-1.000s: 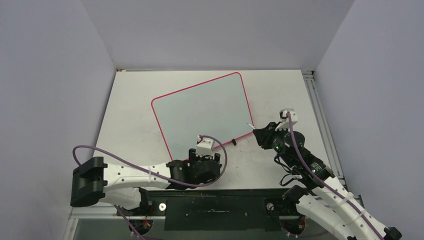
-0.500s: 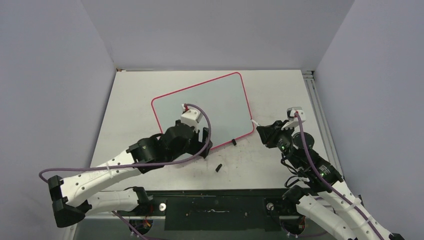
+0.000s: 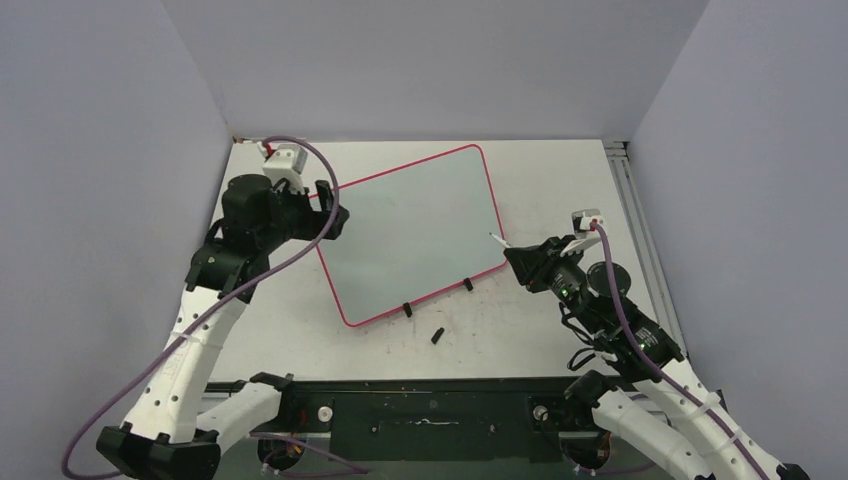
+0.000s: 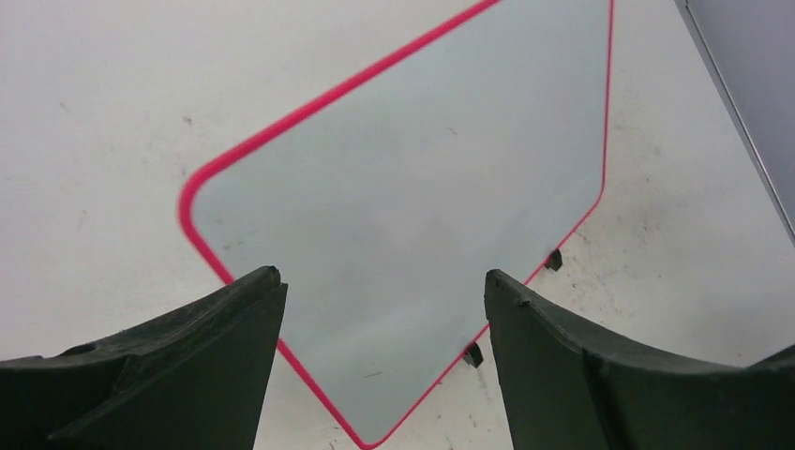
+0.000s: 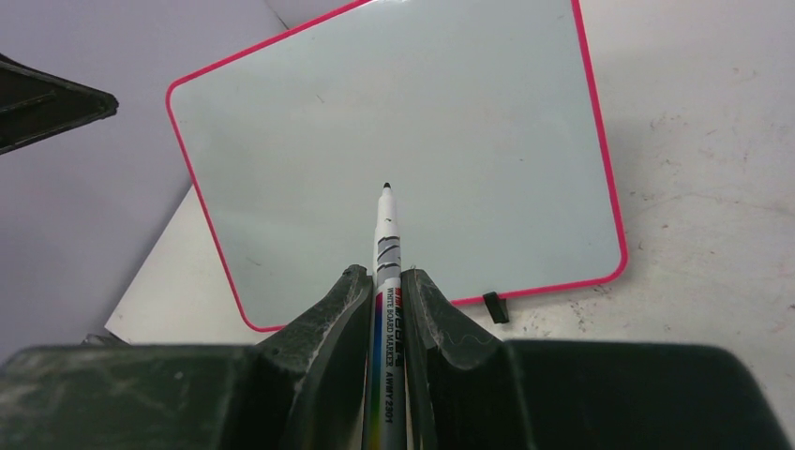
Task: Write a sentence on the whiteboard
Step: Move the whiteboard stand to the center of the board, then write a sentence on the whiteboard.
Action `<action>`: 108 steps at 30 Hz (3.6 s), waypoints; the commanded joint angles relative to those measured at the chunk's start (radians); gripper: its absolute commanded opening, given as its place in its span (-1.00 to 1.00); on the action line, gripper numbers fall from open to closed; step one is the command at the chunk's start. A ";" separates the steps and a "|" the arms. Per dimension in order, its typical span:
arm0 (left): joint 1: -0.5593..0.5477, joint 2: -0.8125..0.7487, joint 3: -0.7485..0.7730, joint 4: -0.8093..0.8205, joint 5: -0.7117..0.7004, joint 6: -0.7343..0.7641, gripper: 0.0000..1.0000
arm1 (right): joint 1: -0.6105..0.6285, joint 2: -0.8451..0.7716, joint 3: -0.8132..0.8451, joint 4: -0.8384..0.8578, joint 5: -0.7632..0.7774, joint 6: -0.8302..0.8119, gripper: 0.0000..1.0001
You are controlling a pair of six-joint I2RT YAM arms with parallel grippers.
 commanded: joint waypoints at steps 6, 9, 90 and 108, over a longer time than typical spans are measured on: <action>0.541 0.037 -0.149 0.357 0.679 -0.037 0.52 | 0.000 0.055 0.008 0.125 -0.119 0.028 -0.89; 0.619 0.090 -0.183 0.490 0.789 -0.100 0.52 | 0.002 0.076 0.018 0.140 -0.151 0.026 -0.89; 0.464 -0.025 -0.516 0.499 0.927 0.280 -1.00 | 0.482 0.576 0.031 0.844 0.086 -0.200 -0.89; 0.465 -0.027 -0.508 0.488 0.927 0.293 -1.00 | 0.503 0.811 0.140 0.984 0.120 -0.285 -0.89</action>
